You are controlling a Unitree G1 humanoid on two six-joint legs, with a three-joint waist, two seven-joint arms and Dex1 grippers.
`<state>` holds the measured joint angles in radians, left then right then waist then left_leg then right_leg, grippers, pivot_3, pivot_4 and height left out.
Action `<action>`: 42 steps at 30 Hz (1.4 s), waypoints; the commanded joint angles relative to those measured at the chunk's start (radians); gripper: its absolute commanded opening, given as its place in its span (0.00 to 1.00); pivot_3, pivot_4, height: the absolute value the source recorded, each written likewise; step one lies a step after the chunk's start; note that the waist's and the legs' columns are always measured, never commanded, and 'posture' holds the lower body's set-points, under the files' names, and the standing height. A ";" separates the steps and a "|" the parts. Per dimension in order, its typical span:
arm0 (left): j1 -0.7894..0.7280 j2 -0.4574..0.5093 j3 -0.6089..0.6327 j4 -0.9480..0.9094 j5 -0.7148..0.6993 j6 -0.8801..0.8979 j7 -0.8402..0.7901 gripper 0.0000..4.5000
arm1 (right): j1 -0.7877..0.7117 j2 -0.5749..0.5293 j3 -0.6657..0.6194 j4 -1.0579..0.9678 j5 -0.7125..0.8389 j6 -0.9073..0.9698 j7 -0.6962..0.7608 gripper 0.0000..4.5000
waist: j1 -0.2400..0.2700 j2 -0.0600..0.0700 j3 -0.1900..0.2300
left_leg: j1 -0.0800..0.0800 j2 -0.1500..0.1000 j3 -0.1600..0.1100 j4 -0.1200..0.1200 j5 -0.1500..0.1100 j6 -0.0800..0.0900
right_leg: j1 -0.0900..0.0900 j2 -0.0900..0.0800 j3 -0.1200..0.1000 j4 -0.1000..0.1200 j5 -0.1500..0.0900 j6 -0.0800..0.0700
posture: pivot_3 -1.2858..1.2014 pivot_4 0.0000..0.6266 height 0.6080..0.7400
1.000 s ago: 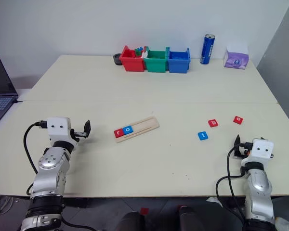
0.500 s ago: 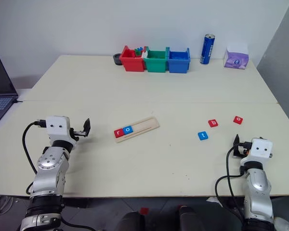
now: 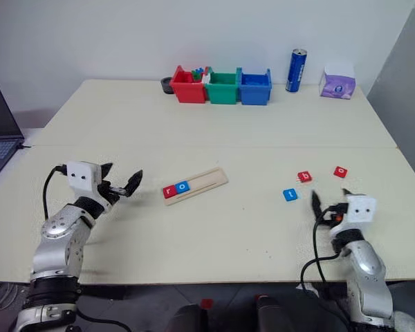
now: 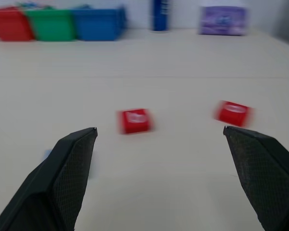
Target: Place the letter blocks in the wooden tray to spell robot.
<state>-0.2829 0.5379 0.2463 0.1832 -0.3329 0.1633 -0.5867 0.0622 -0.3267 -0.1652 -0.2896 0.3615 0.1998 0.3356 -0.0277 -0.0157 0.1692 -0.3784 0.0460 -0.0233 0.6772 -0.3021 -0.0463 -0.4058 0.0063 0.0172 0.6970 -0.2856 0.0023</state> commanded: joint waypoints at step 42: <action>-0.341 0.132 -0.342 0.441 0.238 -0.113 -0.564 1.00 | -0.012 -0.234 0.310 -0.365 0.065 0.232 0.294 0.99 | 0.001 -0.003 0.002 | -0.002 0.000 -0.002 0.001 0.000 0.001 | -0.001 0.002 -0.002 -0.002 0.000 0.000 | 0.52 0.24 1.00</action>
<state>-0.6063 0.6707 -0.0880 0.6094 -0.1085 0.0618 -1.1385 0.0506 -0.5671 0.1420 -0.6417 0.4320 0.4626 0.6132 -0.0269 -0.0189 0.1712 -0.3804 0.0456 -0.0247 0.6779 -0.3024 -0.0456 -0.4066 0.0080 0.0155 0.6949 -0.2858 0.0024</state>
